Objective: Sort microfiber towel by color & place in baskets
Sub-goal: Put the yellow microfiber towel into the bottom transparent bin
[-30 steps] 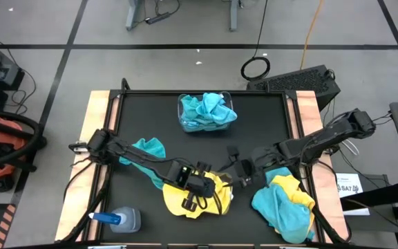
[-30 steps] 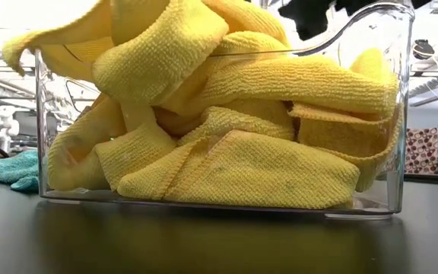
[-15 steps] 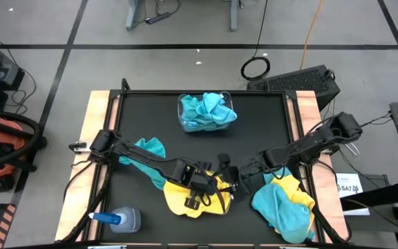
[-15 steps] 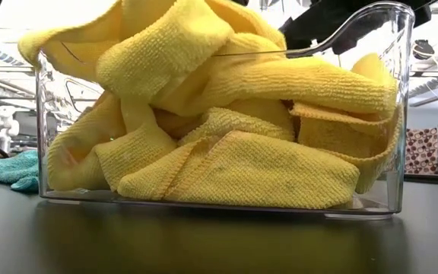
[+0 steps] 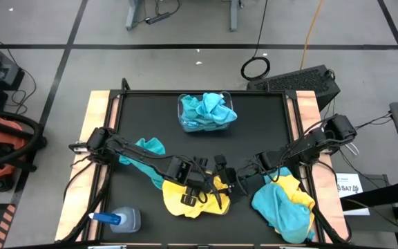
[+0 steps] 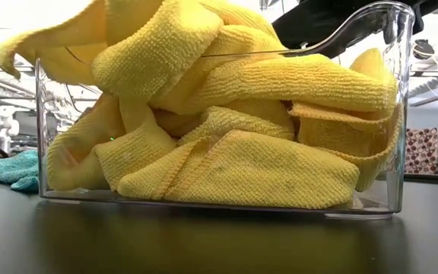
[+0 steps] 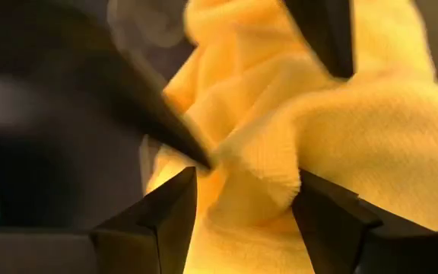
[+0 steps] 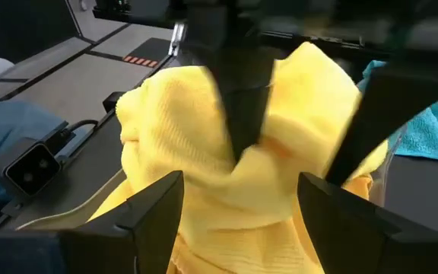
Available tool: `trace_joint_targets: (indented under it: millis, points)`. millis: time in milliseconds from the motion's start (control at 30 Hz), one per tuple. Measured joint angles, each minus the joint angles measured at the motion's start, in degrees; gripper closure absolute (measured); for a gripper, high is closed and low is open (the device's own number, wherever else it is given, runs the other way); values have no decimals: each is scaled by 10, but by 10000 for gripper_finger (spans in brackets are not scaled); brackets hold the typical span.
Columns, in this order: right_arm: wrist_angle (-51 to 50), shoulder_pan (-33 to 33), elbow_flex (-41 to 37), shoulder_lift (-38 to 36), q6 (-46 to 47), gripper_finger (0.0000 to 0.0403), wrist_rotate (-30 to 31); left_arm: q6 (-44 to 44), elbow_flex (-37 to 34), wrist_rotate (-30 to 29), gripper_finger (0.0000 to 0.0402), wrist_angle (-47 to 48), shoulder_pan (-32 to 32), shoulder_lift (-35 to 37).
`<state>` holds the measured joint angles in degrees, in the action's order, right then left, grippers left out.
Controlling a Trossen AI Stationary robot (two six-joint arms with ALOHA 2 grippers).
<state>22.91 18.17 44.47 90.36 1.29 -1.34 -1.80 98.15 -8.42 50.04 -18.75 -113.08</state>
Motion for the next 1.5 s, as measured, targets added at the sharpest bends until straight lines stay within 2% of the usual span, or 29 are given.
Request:
trace_joint_targets:
  millis: [200,433,567,767,900,1067,1333,1500]
  points:
    - [26,0,0,26,0,189,-3,4,0,-29,189,7,0,35]
    - [28,0,0,42,1,267,-3,19,0,-36,189,46,-2,82]
    - [21,0,0,42,-2,322,-2,30,0,22,189,46,-18,101]
    - [5,-2,0,42,-18,390,-3,30,-10,119,189,33,-56,88]
    - [-12,-3,0,42,-19,394,-3,37,-22,152,189,19,-73,67]
    - [-35,-12,0,42,-2,384,-3,30,-22,158,189,-21,-77,37]
    - [-46,-12,0,42,20,385,-3,12,-22,160,189,-14,-45,-27]
    - [-51,-9,0,42,31,385,-3,13,-22,193,189,-5,-19,-34]
